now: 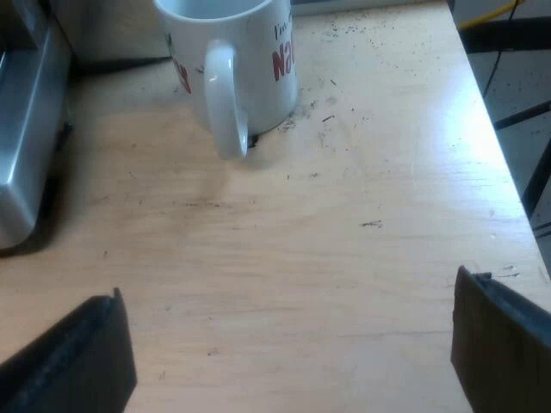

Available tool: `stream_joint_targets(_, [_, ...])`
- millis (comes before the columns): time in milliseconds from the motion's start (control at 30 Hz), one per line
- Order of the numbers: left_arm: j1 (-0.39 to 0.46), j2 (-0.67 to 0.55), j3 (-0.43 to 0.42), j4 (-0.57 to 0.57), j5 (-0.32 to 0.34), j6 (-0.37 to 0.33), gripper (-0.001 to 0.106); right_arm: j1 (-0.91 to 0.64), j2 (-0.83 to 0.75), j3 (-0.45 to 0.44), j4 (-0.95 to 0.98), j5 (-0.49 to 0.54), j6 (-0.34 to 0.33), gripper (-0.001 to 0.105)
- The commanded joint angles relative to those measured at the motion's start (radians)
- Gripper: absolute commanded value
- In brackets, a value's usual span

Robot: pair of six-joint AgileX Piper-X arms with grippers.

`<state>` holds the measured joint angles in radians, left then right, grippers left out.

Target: Place mug into machine

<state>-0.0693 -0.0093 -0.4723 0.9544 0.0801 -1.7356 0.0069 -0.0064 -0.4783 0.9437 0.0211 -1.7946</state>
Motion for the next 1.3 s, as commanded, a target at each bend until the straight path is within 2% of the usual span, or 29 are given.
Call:
stream_joint_targets(33, [0.0,-0.139,0.003,-0.026,0.006,0.001,0.087,-0.002,-0.046,-0.006,0.003,0.001,-0.005,0.077])
stream_joint_targets(200, [0.0,-0.139,0.003,-0.026,0.037,0.001,0.087,-0.002,-0.046,-0.006,0.003,0.001,-0.011,0.077])
stream_joint_targets(300, [0.0,-0.129,-0.01,-0.02,0.077,-0.015,0.087,-0.002,-0.04,-0.014,0.006,0.001,-0.073,0.077])
stream_joint_targets(567, [-0.047,-0.02,-0.104,0.005,0.162,-0.032,0.087,-0.002,0.056,-0.144,0.098,0.004,-0.07,0.077])
stream_joint_targets(633, [-0.075,0.015,-0.123,0.005,0.188,-0.032,0.087,-0.002,0.092,-0.193,0.129,0.004,-0.065,0.077])
stream_joint_targets(700, [-0.118,0.064,-0.15,0.005,0.26,-0.037,0.087,-0.002,0.139,-0.25,0.16,0.0,-0.06,0.077])
stream_joint_targets(833, [-0.19,0.131,-0.179,0.002,0.293,-0.037,0.087,-0.002,0.203,-0.319,0.177,-0.021,-0.032,0.077])
stream_joint_targets(900, [-0.242,0.162,-0.18,-0.017,0.326,-0.037,0.087,0.004,0.242,-0.353,0.19,-0.069,-0.013,0.077])
stream_joint_targets(1033, [-0.332,0.2,-0.178,-0.046,0.345,-0.012,0.087,0.042,0.297,-0.381,0.206,-0.103,-0.009,0.077])
stream_joint_targets(1167, [-0.426,0.233,-0.166,-0.074,0.345,0.062,0.087,0.075,0.336,-0.384,0.206,-0.129,-0.009,0.077])
stream_joint_targets(1300, [-0.495,0.239,-0.101,-0.168,0.345,0.071,0.087,0.116,0.414,-0.384,0.198,-0.131,-0.011,0.077])
